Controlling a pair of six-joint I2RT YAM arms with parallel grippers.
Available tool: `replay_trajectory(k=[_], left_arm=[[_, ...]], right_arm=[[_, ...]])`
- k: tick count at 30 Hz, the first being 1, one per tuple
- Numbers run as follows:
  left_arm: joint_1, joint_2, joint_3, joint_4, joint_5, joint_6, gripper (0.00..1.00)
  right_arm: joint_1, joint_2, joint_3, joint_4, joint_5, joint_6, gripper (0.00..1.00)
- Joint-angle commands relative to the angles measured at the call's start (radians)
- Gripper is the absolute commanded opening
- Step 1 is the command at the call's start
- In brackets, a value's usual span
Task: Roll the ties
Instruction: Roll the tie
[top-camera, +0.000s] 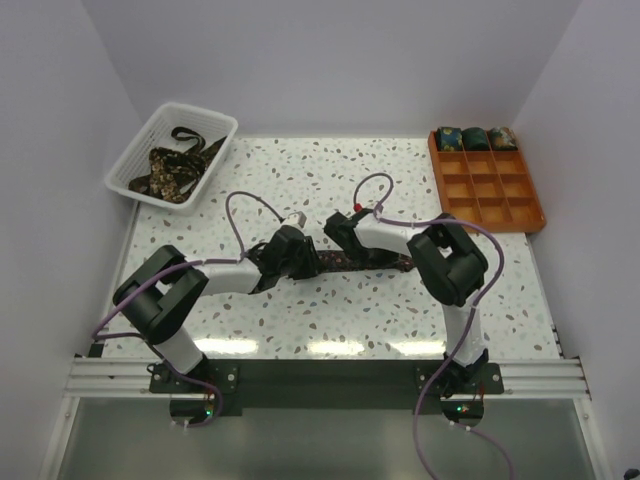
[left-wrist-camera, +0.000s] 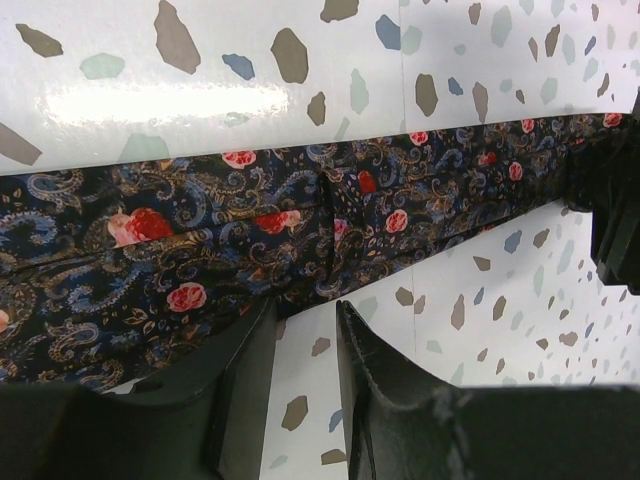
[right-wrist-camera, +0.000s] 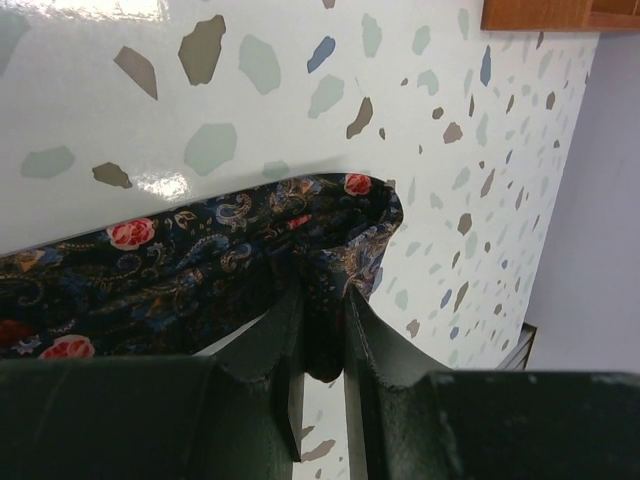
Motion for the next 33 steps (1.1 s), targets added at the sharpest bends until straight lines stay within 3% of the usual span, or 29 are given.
replay_trajectory(k=[1, 6, 8, 14, 28, 33], left_arm=[[-0.001, -0.031, -0.016, 0.049, 0.005, -0.010, 0.36], [-0.001, -0.028, -0.015, 0.050, 0.005, -0.013, 0.35], [-0.001, -0.030, -0.016, 0.050, 0.005, -0.015, 0.35], [-0.001, -0.045, -0.018, 0.047, 0.005, -0.022, 0.35], [-0.038, -0.048, 0.051, 0.023, 0.053, -0.059, 0.36], [-0.118, 0.005, 0.172, 0.024, 0.070, -0.078, 0.39]], right_arm=[[0.000, -0.042, 0.003, 0.066, -0.086, 0.010, 0.17], [0.000, -0.044, 0.006, 0.081, -0.130, 0.014, 0.28], [-0.001, -0.045, 0.011, 0.086, -0.139, 0.014, 0.39], [0.001, -0.096, 0.028, 0.105, -0.202, -0.001, 0.57], [-0.018, -0.268, 0.028, 0.168, -0.357, -0.059, 0.62], [-0.163, -0.452, -0.098, 0.250, -0.455, -0.105, 0.62]])
